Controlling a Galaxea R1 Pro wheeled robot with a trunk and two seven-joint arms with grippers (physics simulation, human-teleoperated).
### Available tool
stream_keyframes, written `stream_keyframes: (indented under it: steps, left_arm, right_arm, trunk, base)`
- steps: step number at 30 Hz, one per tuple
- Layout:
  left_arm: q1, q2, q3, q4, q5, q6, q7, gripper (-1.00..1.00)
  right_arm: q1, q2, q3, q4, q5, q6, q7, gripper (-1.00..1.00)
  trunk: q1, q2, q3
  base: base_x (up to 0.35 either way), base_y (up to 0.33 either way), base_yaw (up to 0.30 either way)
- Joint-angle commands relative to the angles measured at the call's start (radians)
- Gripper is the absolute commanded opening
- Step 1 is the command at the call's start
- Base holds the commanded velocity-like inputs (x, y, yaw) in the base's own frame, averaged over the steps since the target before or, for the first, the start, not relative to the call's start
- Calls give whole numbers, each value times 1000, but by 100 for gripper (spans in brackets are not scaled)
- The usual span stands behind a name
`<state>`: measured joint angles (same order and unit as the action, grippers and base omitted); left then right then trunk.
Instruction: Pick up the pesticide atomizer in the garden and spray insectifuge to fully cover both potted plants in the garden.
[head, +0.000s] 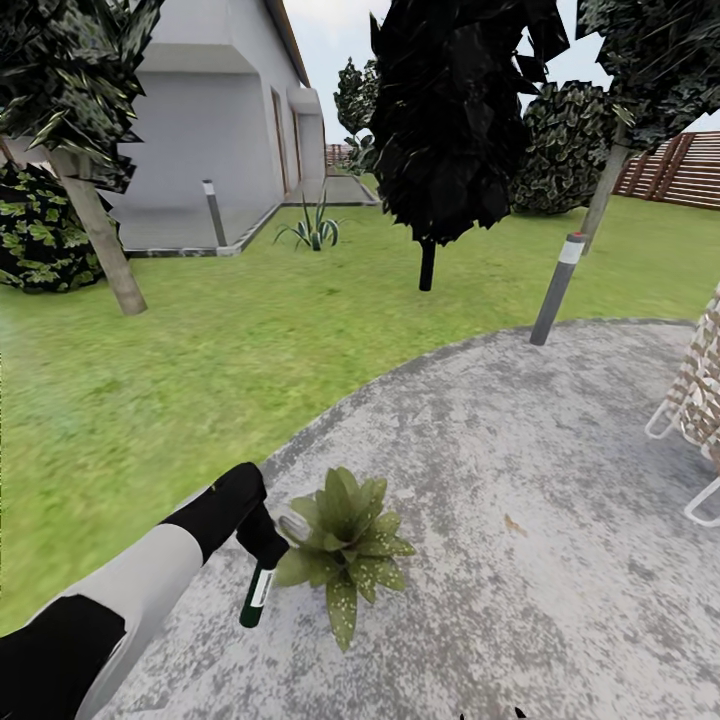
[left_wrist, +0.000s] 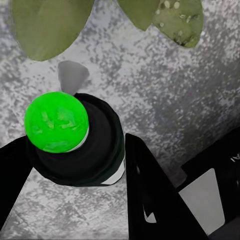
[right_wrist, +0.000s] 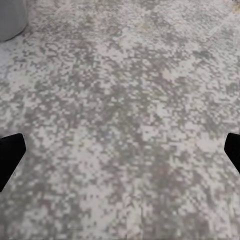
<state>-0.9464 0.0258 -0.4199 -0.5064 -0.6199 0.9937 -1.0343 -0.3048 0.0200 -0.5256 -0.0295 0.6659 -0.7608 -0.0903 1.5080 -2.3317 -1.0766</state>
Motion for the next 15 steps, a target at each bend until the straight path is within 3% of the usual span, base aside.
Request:
stream_keyframes:
  steps: [1, 5, 10, 15]
  left_arm:
    - [1, 1, -3, 0, -9, 3, -10, -100]
    - [38, -6, -14, 29, -12, -1, -6, -100]
    - [101, -4, -32, 33, -14, -6, -1, -100]
    - [110, -7, -31, 33, -14, -3, 19, -100]
  right_arm:
    - [-1, 0, -2, 0, 11, -2, -9, 100]
    - [-1, 1, -2, 0, 11, -2, -9, 100]
    - [-1, 0, -2, 0, 11, -2, -9, 100]
    - [-1, 0, -2, 0, 10, -2, -9, 100]
  trunk:
    - [0, 0, -1]
    - [0, 0, -1]
    - [0, 0, -1]
    - [0, 0, -1]
  base:
    - [41, 276, 0]
    - [10, 208, 0]
    - [0, 19, 0]
    - [0, 1, -121]
